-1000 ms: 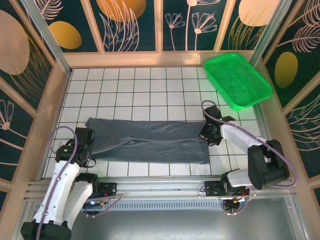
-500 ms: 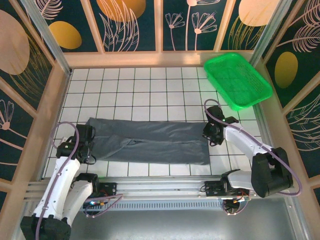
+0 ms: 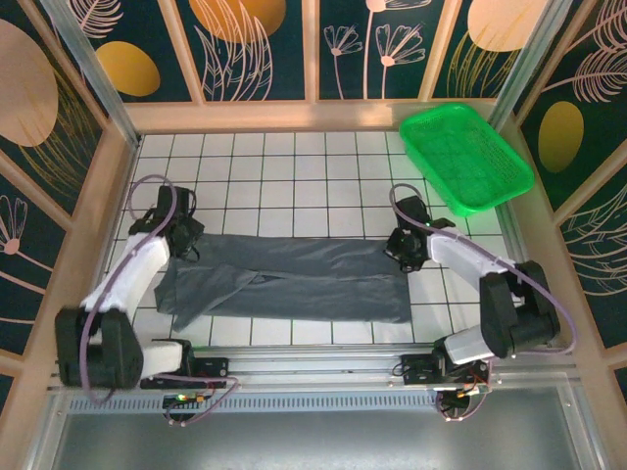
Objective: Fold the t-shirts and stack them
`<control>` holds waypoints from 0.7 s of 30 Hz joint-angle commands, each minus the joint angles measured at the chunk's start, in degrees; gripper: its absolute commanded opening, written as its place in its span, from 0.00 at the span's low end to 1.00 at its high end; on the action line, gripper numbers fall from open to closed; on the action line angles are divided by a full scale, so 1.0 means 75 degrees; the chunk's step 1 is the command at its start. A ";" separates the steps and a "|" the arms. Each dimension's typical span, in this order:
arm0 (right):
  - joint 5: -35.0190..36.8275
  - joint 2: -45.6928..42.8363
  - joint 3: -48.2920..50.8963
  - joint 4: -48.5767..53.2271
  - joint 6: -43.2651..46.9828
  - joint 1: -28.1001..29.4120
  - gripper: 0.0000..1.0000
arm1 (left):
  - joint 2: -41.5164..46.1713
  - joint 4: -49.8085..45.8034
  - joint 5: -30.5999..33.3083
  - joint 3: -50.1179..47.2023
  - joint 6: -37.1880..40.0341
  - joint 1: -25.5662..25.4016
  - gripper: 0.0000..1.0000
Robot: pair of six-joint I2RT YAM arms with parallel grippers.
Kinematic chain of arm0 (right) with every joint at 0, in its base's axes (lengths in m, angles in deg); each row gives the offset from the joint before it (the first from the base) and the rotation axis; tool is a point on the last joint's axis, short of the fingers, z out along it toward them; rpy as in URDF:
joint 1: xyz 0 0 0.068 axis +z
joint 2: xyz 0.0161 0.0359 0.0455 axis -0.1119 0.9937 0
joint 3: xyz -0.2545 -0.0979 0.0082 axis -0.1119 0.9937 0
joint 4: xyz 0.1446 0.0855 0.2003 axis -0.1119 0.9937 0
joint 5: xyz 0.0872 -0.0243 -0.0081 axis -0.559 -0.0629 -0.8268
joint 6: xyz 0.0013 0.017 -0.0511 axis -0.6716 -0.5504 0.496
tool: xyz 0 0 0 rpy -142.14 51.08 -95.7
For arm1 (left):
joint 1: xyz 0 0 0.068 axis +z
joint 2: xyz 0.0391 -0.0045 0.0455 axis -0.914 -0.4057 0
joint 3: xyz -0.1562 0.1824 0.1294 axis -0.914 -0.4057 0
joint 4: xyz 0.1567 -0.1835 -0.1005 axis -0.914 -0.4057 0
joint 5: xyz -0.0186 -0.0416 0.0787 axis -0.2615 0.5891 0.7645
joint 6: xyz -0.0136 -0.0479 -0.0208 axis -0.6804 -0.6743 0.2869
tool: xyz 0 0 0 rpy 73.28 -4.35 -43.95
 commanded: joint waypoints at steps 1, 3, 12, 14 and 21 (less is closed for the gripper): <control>-0.0222 0.0477 -0.0229 -0.0360 -0.0024 -0.0069 0.12 | -0.1075 0.0906 -0.0681 0.0429 0.0928 0.0345 0.33; -0.0183 0.0745 -0.0262 -0.0390 -0.0053 -0.0140 0.12 | -0.1708 0.0966 -0.0743 0.0524 0.1072 0.0577 0.28; 0.0119 0.1923 -0.0809 0.0324 -0.0037 -0.0576 0.15 | -0.3154 0.0856 -0.0568 0.0614 0.1810 0.2085 0.18; 0.0076 0.2221 -0.1040 0.0264 0.0095 -0.0625 0.17 | -0.3373 0.1051 -0.0868 0.0703 0.1975 0.2165 0.18; -0.0056 0.4187 -0.3528 0.0618 0.0986 -0.1017 0.22 | -0.4482 0.1070 -0.1624 0.2332 0.2263 0.2173 0.18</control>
